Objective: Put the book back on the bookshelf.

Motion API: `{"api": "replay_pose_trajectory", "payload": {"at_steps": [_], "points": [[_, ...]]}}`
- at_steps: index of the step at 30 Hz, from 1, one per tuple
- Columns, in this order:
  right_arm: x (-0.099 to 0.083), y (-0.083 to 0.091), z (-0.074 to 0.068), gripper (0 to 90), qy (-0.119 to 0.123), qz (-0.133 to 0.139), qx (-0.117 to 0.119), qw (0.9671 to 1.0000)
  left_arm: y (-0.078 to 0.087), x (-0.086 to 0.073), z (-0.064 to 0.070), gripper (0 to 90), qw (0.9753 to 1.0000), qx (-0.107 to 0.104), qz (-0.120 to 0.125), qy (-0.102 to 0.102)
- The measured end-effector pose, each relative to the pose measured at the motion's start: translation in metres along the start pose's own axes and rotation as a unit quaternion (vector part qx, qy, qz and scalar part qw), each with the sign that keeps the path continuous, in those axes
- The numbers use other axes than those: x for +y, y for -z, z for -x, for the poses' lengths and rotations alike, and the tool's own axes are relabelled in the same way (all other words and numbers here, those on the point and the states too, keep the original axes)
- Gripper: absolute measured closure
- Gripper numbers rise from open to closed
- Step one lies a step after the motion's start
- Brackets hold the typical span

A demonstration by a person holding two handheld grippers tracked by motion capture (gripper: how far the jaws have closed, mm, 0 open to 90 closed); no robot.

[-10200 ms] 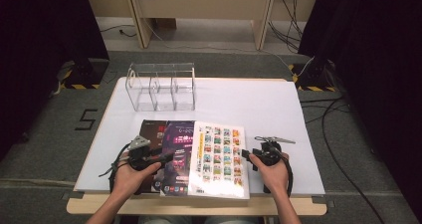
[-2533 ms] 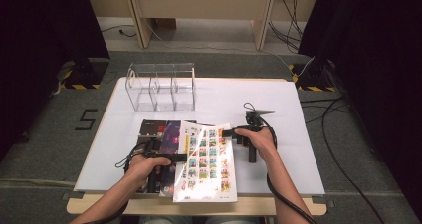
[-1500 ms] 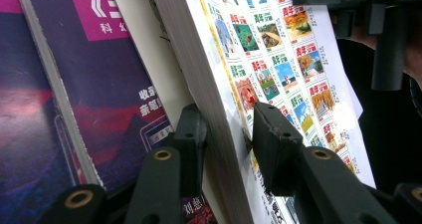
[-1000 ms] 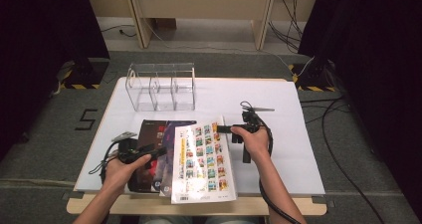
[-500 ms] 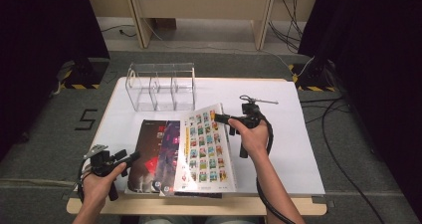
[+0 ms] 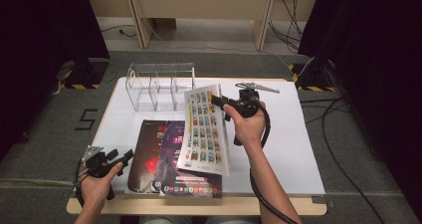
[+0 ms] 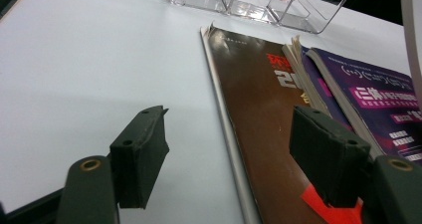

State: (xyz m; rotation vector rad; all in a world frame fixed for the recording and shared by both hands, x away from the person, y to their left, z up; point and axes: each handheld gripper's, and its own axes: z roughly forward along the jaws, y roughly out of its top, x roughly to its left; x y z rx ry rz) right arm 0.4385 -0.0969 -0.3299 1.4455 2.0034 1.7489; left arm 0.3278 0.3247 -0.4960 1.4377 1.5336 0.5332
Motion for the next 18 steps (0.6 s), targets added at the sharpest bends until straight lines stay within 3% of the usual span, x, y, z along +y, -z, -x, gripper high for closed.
{"api": "replay_pose_trajectory", "payload": {"at_steps": [12,18], "points": [[0.029,-0.016,-0.023,73.9,0.015,0.047,-0.005,0.9988,0.001,-0.001,-0.007,30.1,0.9999,0.011,0.007,-0.001],[0.040,-0.026,-0.030,73.9,0.029,0.074,-0.021,0.9966,0.001,-0.002,-0.010,30.2,0.9998,0.019,0.010,-0.002]]}}
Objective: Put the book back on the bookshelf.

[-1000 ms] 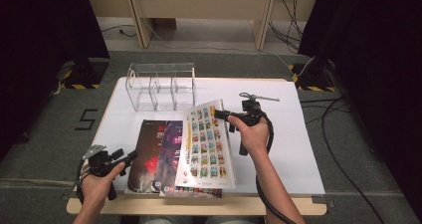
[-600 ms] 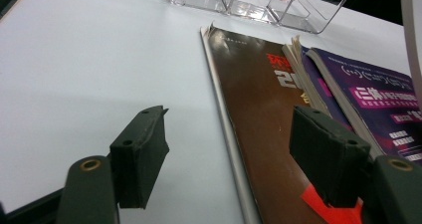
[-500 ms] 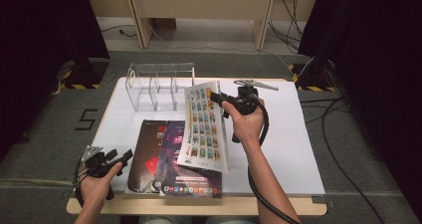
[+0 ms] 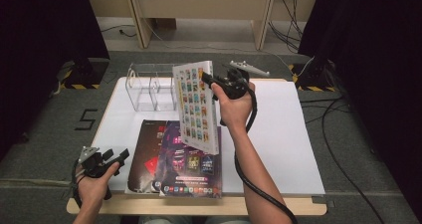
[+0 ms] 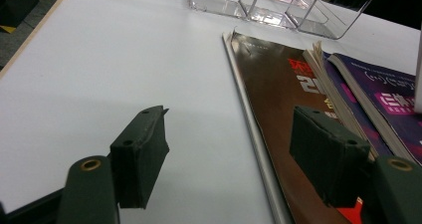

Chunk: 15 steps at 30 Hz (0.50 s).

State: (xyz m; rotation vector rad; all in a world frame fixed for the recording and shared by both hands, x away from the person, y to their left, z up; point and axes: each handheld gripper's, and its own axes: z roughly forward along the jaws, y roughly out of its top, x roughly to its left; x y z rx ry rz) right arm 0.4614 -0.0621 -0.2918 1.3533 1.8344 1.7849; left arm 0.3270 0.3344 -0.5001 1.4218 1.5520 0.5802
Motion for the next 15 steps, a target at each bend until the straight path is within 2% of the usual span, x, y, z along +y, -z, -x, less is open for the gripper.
{"api": "replay_pose_trajectory", "payload": {"at_steps": [8,15], "points": [[0.009,-0.012,0.001,73.9,-0.007,0.006,-0.009,0.9999,-0.001,-0.002,0.000,30.1,1.0000,0.000,-0.003,0.002],[0.018,-0.024,0.000,73.9,-0.002,0.012,-0.022,0.9997,-0.001,-0.002,0.000,30.1,1.0000,-0.002,-0.002,0.003]]}}
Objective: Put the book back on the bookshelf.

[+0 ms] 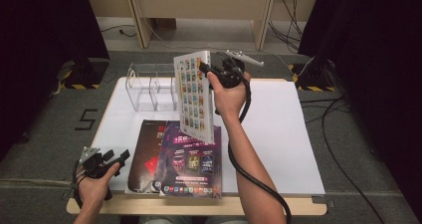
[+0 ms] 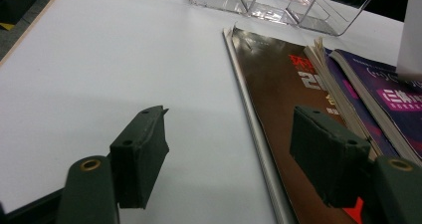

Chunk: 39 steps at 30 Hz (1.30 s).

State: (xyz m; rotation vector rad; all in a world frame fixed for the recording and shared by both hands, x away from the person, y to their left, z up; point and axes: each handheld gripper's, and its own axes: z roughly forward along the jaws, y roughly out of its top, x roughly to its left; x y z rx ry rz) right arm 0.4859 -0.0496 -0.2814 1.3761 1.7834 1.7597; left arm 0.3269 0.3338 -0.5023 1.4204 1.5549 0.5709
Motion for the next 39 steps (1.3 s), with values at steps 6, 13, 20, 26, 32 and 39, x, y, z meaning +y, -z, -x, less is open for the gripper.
{"api": "replay_pose_trajectory", "payload": {"at_steps": [6,13,20,26,32,39], "points": [[0.007,-0.012,-0.004,73.9,0.011,0.008,-0.010,0.9999,0.000,0.000,-0.001,30.0,1.0000,-0.001,0.002,0.001],[0.013,-0.030,-0.008,73.9,0.008,0.015,-0.017,0.9997,0.001,0.000,0.000,30.0,1.0000,-0.001,0.002,-0.001],[0.016,-0.044,-0.006,73.8,0.004,0.017,-0.029,0.9994,0.001,0.000,0.000,30.0,1.0000,-0.002,0.002,-0.002],[0.020,-0.056,-0.006,73.9,0.004,0.021,-0.031,0.9993,0.001,-0.001,0.002,30.1,1.0000,-0.003,0.000,-0.008],[0.026,-0.066,-0.007,73.9,0.011,0.029,-0.043,0.9986,0.001,-0.001,0.001,30.0,1.0000,-0.005,0.001,-0.006],[0.028,-0.074,-0.008,73.8,0.019,0.029,-0.054,0.9980,0.001,-0.001,0.002,30.1,1.0000,-0.006,0.000,-0.005]]}}
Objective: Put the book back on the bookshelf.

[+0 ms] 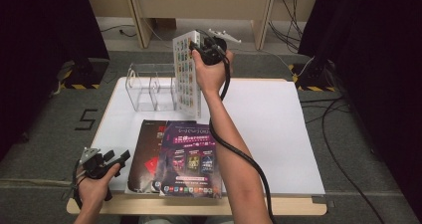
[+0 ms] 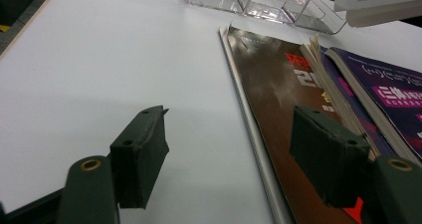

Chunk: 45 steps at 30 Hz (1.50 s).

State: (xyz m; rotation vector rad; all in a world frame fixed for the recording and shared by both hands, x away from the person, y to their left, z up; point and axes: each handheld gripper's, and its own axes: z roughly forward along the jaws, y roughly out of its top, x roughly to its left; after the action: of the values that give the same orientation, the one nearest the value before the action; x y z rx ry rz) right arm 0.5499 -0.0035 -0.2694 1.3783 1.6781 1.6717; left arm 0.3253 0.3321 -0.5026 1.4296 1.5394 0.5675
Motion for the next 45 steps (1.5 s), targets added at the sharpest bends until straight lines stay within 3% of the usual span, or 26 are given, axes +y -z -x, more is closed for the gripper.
{"api": "replay_pose_trajectory", "payload": {"at_steps": [21,28,34,39,45], "points": [[-0.008,-0.030,0.002,73.8,0.010,0.011,-0.035,0.9993,0.000,0.000,-0.001,30.2,1.0000,-0.001,0.001,0.003],[-0.018,-0.036,0.001,73.7,0.020,0.017,-0.043,0.9987,-0.002,0.000,-0.001,30.2,1.0000,-0.004,0.000,0.003],[-0.023,-0.030,-0.006,73.4,0.042,0.021,-0.050,0.9976,-0.002,-0.001,-0.001,30.2,1.0000,-0.006,-0.002,0.006],[-0.030,-0.016,-0.008,72.8,0.044,0.022,-0.051,0.9975,-0.002,-0.002,-0.001,30.2,1.0000,-0.005,-0.002,0.006],[-0.039,0.003,-0.011,72.6,0.048,0.005,-0.045,0.9978,-0.001,-0.002,-0.001,30.2,1.0000,-0.004,-0.004,0.007]]}}
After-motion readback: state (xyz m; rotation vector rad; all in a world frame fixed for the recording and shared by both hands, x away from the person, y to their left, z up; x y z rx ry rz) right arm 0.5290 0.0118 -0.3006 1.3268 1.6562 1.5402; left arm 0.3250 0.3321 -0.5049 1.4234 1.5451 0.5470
